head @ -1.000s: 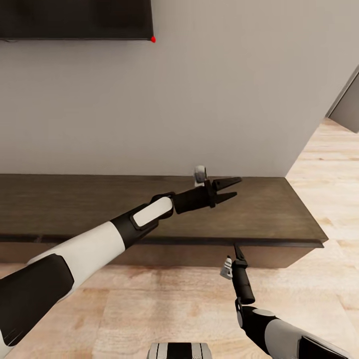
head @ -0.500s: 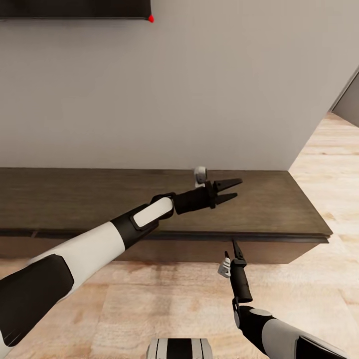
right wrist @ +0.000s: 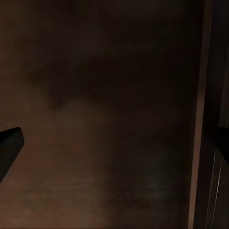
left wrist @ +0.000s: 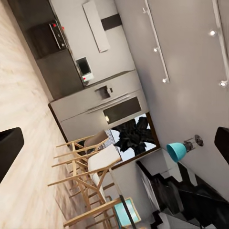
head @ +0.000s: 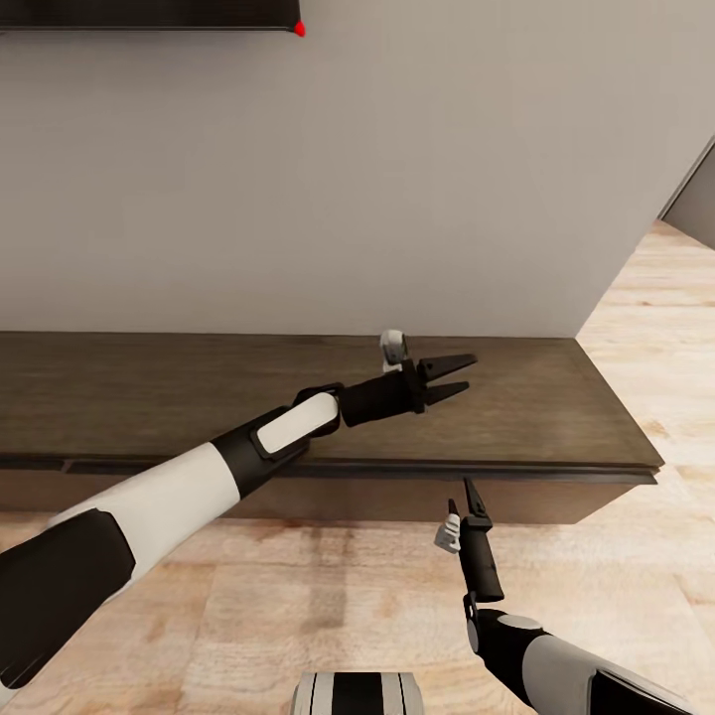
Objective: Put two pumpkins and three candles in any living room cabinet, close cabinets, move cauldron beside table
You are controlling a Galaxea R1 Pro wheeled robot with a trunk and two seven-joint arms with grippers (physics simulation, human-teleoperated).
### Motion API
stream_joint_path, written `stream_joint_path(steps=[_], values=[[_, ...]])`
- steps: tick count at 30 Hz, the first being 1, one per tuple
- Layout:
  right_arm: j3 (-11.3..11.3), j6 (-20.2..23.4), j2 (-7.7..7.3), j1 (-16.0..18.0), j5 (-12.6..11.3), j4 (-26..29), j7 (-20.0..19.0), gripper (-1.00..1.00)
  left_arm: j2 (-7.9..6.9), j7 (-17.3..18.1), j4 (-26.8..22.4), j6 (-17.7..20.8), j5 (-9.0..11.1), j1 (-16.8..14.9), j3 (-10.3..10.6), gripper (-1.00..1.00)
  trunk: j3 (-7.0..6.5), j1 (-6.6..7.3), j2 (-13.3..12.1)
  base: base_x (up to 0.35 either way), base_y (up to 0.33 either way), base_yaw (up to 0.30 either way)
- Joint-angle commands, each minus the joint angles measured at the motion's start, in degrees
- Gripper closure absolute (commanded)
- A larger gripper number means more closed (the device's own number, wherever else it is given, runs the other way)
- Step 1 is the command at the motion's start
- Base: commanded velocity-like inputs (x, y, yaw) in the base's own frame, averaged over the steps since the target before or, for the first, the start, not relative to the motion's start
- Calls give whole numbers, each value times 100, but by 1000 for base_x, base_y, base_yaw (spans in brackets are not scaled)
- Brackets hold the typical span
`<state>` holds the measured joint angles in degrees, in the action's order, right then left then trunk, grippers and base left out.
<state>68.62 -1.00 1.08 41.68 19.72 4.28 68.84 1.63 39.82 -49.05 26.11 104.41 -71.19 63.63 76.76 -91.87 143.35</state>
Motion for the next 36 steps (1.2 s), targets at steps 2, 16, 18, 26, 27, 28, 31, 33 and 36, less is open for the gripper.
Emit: stream_joint_path(steps=[2, 16, 18, 26, 27, 28, 31, 33, 36], values=[[-29, 36, 6, 4, -23, 2, 31, -100, -35, 34, 30, -22, -33, 26, -2, -100, 0, 0, -1, 0, 0, 0], [-8, -5, -27, 65, -18, 3, -20, -100, -434, 49, -26, -132, -70, 149, -15, -100, 0, 0, -1, 0, 0, 0], [-11, -6, -28, 66, -19, 3, -20, -100, -435, 51, -26, -132, -70, 150, -17, -100, 0, 0, -1, 0, 0, 0], [124, -6, -25, 54, -21, 3, 26, -100, -405, 48, -31, -132, -85, 150, -17, -100, 0, 0, -1, 116, -94, 0], [154, -6, -23, 38, -21, 3, 49, -100, -407, 50, -30, -132, -88, 150, -17, -100, 0, 0, -1, 37, -29, 0], [-15, -6, -21, 68, -21, 3, -7, -100, -408, 50, -30, -132, -88, 150, -17, -100, 0, 0, -1, 19, -15, 0], [-16, -7, -20, 68, -21, 9, -10, -100, -409, 47, -31, -132, -88, 150, -17, -100, 0, 0, -1, 8, -6, 0], [-16, -6, -14, 68, -21, 11, -13, -100, -409, 47, -31, -132, -91, 150, -17, -100, 0, 0, -1, 2, -1, 0], [-20, 2, -12, 68, -24, 7, -23, -100, -409, 50, -30, -132, -90, 150, -17, -100, 0, 0, -1, 0, 0, 0]])
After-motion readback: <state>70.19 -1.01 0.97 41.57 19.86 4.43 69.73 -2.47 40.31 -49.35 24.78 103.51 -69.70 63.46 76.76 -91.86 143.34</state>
